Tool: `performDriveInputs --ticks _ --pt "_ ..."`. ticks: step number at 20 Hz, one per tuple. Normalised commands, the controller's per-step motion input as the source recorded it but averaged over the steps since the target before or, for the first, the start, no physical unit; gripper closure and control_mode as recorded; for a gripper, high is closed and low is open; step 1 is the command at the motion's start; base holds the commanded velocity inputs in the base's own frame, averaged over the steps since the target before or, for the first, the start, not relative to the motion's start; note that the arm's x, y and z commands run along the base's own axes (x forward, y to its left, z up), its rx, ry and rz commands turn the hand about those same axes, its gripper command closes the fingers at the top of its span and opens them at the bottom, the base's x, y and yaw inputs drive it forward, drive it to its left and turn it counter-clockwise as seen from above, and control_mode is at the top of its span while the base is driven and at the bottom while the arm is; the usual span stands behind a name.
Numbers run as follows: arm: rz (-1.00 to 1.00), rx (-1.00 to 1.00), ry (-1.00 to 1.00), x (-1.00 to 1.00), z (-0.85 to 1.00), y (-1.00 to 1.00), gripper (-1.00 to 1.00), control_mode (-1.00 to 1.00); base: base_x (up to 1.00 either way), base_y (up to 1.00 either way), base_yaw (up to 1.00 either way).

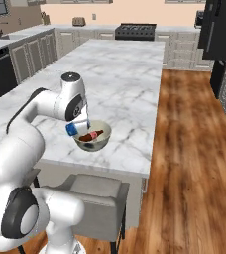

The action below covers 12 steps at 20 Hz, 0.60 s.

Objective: Open the fridge, grab two sodas, and place both sodas inside the bowl with ice on the dining counter.

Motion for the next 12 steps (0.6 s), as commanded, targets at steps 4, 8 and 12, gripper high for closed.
performDriveInputs --ticks 4,8,12 --pt "-0.04 0.05 0.07 0.35 -0.27 -0.01 1.0 -1.0 0.0 0.0 0.0" --pt "-0.05 0.03 0.08 0.4 -0.28 -0.01 1.0 -1.0 0.0 0.0 0.0" --pt "-0.05 0.03 0.08 0.42 -0.26 0.0 1.0 -1.0 0.0 0.0 0.0"
